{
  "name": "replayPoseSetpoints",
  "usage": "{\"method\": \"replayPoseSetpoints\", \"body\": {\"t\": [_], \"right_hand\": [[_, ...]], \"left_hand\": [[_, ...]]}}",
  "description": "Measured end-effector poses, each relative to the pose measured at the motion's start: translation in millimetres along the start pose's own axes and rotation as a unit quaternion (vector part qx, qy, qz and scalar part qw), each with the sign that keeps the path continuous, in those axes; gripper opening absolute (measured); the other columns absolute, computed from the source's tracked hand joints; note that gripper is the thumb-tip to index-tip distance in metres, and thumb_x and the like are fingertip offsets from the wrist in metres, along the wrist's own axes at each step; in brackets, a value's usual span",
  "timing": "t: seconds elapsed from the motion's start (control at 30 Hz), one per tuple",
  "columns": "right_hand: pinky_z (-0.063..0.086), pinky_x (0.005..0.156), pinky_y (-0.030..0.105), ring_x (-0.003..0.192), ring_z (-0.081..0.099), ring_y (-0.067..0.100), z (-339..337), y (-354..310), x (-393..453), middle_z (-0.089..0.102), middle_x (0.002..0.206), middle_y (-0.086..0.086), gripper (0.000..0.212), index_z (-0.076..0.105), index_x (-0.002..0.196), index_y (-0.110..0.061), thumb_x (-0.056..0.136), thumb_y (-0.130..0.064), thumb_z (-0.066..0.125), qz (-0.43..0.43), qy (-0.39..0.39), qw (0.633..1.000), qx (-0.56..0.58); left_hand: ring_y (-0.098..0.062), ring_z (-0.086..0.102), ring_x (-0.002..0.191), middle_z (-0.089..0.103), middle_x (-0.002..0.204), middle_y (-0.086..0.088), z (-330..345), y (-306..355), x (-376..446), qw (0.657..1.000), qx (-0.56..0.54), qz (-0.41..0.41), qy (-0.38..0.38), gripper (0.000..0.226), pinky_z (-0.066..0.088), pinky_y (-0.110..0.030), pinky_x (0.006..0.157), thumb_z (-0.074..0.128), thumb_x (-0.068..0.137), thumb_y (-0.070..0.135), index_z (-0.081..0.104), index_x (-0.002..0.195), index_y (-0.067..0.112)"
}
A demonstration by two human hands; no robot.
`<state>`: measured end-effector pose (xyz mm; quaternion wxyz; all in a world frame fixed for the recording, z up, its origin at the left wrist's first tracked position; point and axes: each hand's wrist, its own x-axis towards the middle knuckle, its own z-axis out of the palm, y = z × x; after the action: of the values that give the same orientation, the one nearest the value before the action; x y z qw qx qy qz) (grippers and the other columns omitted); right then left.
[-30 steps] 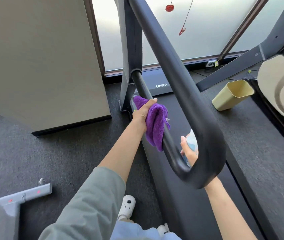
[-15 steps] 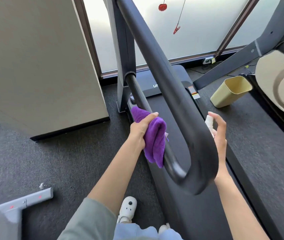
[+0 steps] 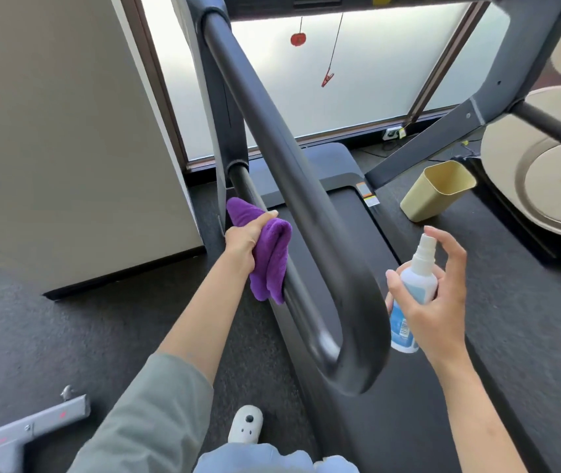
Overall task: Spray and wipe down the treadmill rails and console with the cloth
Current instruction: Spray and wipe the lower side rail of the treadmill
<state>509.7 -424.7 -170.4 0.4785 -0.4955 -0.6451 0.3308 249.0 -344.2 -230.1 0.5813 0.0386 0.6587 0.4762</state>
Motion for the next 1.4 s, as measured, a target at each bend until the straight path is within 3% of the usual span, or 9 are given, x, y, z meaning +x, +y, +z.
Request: {"method": "replayPoseSetpoints", "body": {"t": [0.13, 0.27, 0.37, 0.47, 0.6, 0.77, 1.13, 1.3, 1.4], "right_hand": [[0.058, 0.057, 0.033, 0.046, 0.061, 0.026, 0, -3, 5, 0.060, 0.072, 0.006, 0.073, 0.040, 0.125, -0.048, 0.087, 0.008, 0.067, 0.000, -0.005, 1.000, -0.004], [0.057, 0.058, 0.037, 0.046, 0.061, 0.027, 2, -3, 9, 0.058, 0.070, 0.004, 0.072, 0.040, 0.125, -0.048, 0.087, 0.008, 0.067, 0.011, -0.003, 1.000, -0.014], [0.057, 0.056, 0.036, 0.045, 0.061, 0.025, 1, -5, 5, 0.058, 0.068, 0.003, 0.072, 0.040, 0.126, -0.047, 0.087, 0.007, 0.067, 0.016, 0.000, 1.000, -0.018], [0.056, 0.054, 0.034, 0.045, 0.061, 0.023, 0, -8, 0, 0.059, 0.069, 0.002, 0.072, 0.040, 0.126, -0.048, 0.087, 0.006, 0.067, 0.015, -0.003, 1.000, -0.022], [0.057, 0.058, 0.030, 0.048, 0.062, 0.019, -2, -12, -9, 0.060, 0.071, 0.000, 0.074, 0.040, 0.124, -0.051, 0.087, 0.006, 0.068, 0.008, 0.001, 1.000, -0.015], [0.051, 0.057, 0.013, 0.052, 0.060, 0.004, 5, -9, -12, 0.061, 0.072, -0.009, 0.079, 0.040, 0.124, -0.054, 0.086, 0.010, 0.068, -0.005, -0.019, 1.000, -0.009], [0.046, 0.056, 0.008, 0.048, 0.057, 0.001, 8, -13, -18, 0.061, 0.068, -0.011, 0.078, 0.040, 0.125, -0.055, 0.086, 0.006, 0.068, -0.012, 0.008, 1.000, -0.015], [0.045, 0.053, 0.008, 0.046, 0.056, 0.000, 8, -14, -32, 0.060, 0.066, -0.015, 0.066, 0.039, 0.126, -0.047, 0.083, -0.004, 0.063, -0.001, 0.023, 1.000, -0.003], [0.049, 0.056, 0.011, 0.051, 0.060, 0.003, 6, -13, -35, 0.060, 0.069, -0.015, 0.069, 0.038, 0.126, -0.047, 0.086, 0.002, 0.066, -0.007, 0.012, 1.000, -0.007]], "left_hand": [[-0.017, 0.060, 0.062, 0.063, 0.075, -0.002, 4, -12, -4, 1.000, -0.011, -0.008, 0.012, 0.040, 0.046, -0.023, 0.050, 0.086, 0.066, 0.031, 0.055, 0.080, 0.011], [-0.023, 0.060, 0.079, 0.066, 0.109, -0.008, 9, 11, 13, 0.999, 0.014, 0.019, 0.047, 0.052, 0.046, -0.033, 0.077, 0.080, 0.069, 0.028, 0.057, 0.111, 0.008], [-0.025, 0.055, 0.089, 0.061, 0.119, -0.009, 13, 34, 22, 0.996, 0.033, 0.048, 0.067, 0.067, 0.044, -0.034, 0.080, 0.080, 0.070, 0.028, 0.051, 0.126, 0.005], [-0.023, 0.054, 0.092, 0.060, 0.124, -0.008, 13, 43, 24, 0.994, 0.052, 0.069, 0.070, 0.075, 0.044, -0.032, 0.082, 0.082, 0.069, 0.034, 0.049, 0.130, 0.005], [-0.027, 0.059, 0.112, 0.061, 0.126, -0.011, 6, 13, 3, 0.989, 0.081, 0.102, 0.066, 0.080, 0.047, -0.040, 0.101, 0.082, 0.067, 0.045, 0.052, 0.128, 0.004], [-0.032, 0.055, 0.115, 0.058, 0.125, -0.010, 13, -28, -17, 0.968, 0.182, 0.135, 0.107, 0.078, 0.038, -0.030, 0.086, 0.076, 0.069, 0.050, 0.046, 0.127, 0.006], [-0.029, 0.056, 0.117, 0.059, 0.131, -0.011, 21, 56, 38, 0.962, 0.205, 0.138, 0.113, 0.064, 0.038, -0.025, 0.082, 0.072, 0.078, 0.036, 0.053, 0.129, 0.002], [-0.034, 0.048, 0.127, 0.046, 0.143, -0.014, 18, 23, 10, 0.955, 0.228, 0.154, 0.111, 0.092, 0.038, -0.039, 0.103, 0.070, 0.073, 0.043, 0.026, 0.147, 0.009], [-0.031, 0.054, 0.120, 0.054, 0.135, -0.011, 13, -14, -36, 0.980, 0.135, 0.133, 0.066, 0.114, 0.042, -0.039, 0.105, 0.072, 0.046, 0.052, 0.032, 0.145, 0.013]]}}
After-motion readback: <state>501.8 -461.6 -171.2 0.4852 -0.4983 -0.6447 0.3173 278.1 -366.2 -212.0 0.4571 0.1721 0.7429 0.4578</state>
